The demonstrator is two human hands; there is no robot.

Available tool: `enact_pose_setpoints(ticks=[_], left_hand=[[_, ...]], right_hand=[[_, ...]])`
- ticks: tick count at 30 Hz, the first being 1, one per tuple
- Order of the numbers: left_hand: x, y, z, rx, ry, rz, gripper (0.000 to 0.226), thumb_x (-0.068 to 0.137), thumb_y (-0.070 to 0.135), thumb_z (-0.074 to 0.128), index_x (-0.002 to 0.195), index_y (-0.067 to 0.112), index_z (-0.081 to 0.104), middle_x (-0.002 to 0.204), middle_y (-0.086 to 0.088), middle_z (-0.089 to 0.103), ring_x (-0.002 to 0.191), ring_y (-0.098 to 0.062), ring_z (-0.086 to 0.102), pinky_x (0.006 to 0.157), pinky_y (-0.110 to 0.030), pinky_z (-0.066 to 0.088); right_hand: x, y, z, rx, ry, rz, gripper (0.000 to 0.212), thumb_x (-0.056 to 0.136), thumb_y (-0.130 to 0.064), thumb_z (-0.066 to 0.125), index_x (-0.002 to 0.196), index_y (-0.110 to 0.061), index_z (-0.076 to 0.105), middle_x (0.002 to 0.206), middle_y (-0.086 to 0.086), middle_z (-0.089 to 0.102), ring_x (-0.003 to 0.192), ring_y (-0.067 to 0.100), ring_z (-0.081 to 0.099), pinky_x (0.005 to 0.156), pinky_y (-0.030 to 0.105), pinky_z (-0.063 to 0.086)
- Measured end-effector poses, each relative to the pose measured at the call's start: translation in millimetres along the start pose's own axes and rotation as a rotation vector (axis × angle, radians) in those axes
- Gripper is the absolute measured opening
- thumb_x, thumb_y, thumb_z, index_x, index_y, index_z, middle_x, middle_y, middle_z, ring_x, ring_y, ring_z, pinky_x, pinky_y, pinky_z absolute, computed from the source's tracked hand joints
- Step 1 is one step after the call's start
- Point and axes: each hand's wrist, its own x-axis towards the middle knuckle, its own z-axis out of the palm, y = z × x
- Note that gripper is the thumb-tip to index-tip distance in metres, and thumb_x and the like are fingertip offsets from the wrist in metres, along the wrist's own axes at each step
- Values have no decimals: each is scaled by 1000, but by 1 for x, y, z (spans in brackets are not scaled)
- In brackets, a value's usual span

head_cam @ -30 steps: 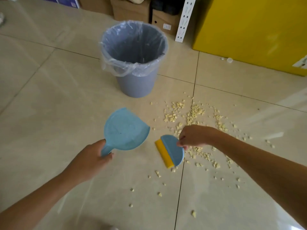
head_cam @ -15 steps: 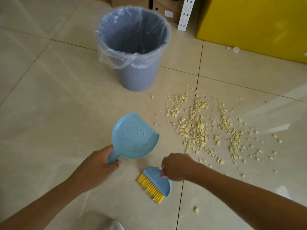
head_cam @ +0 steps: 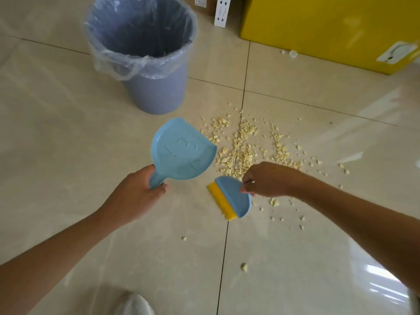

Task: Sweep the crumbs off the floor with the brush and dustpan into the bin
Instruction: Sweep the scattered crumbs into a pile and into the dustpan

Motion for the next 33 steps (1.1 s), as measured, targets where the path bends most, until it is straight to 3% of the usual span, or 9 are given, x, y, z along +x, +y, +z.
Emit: enact_pose_setpoints(ticks=[4, 7, 11, 14, 17, 20, 24, 29, 33], left_hand=[[-4, 0, 7, 6, -7, -1, 8, 94, 27, 65, 90, 23, 60, 80, -6, 67, 71, -27, 63, 68, -45, 52], [-10, -2, 9, 53, -45, 35, 4, 93, 28, 64, 93, 26, 61, 78, -1, 66, 71, -23, 62, 64, -38, 49], [-17, -8, 6, 131, -121, 58, 8, 93, 31, 65, 101, 29, 64, 79, 4, 68, 69, -13, 63, 64, -33, 48], [-21, -15, 6, 186, -115, 15, 8, 92, 31, 66, 98, 26, 64, 80, 2, 70, 67, -15, 62, 63, -34, 46], [-25, -20, 7, 182, -131, 5, 6, 92, 31, 66, 96, 27, 64, 81, -2, 72, 72, -23, 67, 68, -41, 53], [-28, -23, 9, 225, -155, 22, 6, 92, 32, 66, 97, 28, 64, 80, -2, 72, 73, -20, 68, 71, -43, 54], [-36, -27, 15, 266, -256, 39, 14, 85, 35, 61, 90, 22, 61, 73, -7, 65, 58, -18, 56, 59, -36, 45], [-42, -25, 22, 317, -303, 87, 18, 74, 34, 52, 77, 16, 48, 57, 3, 48, 49, -13, 37, 53, -31, 31], [-43, -29, 16, 418, -296, 97, 8, 78, 29, 57, 77, 23, 51, 55, 6, 52, 48, -14, 42, 51, -28, 32]], right_hand=[[-21, -73, 57, 38, -58, -193, 38, 92, -47, 54, 98, -14, 72, 103, 10, 71, 98, 29, 64, 77, 35, 47], [-13, -113, 93, -36, -119, -208, 38, 94, -46, 53, 112, -16, 68, 112, 11, 67, 106, 33, 63, 76, 38, 44], [10, -92, 86, -141, -53, -123, 38, 95, -47, 52, 118, -19, 65, 118, 8, 66, 113, 31, 62, 87, 43, 49], [22, -49, 53, -155, 40, 14, 41, 94, -51, 53, 118, -20, 65, 118, 5, 66, 113, 29, 61, 89, 43, 51], [26, -9, 23, -128, 120, 128, 40, 92, -52, 55, 111, -20, 66, 110, 4, 68, 104, 27, 63, 88, 42, 51], [29, 17, 4, -70, 144, 142, 30, 90, -50, 58, 92, -21, 67, 87, 0, 64, 89, 24, 61, 79, 36, 51], [8, 30, -15, -18, 108, 61, 34, 90, -43, 60, 64, -22, 64, 76, 2, 68, 77, 21, 63, 72, 35, 51], [-37, 17, 2, -1, -58, -37, 33, 91, -46, 58, 75, -19, 68, 78, -4, 68, 76, 16, 64, 74, 37, 53], [-41, -10, 58, -77, -187, -114, 32, 88, -52, 59, 98, -24, 71, 98, -4, 69, 95, 19, 62, 75, 33, 48]])
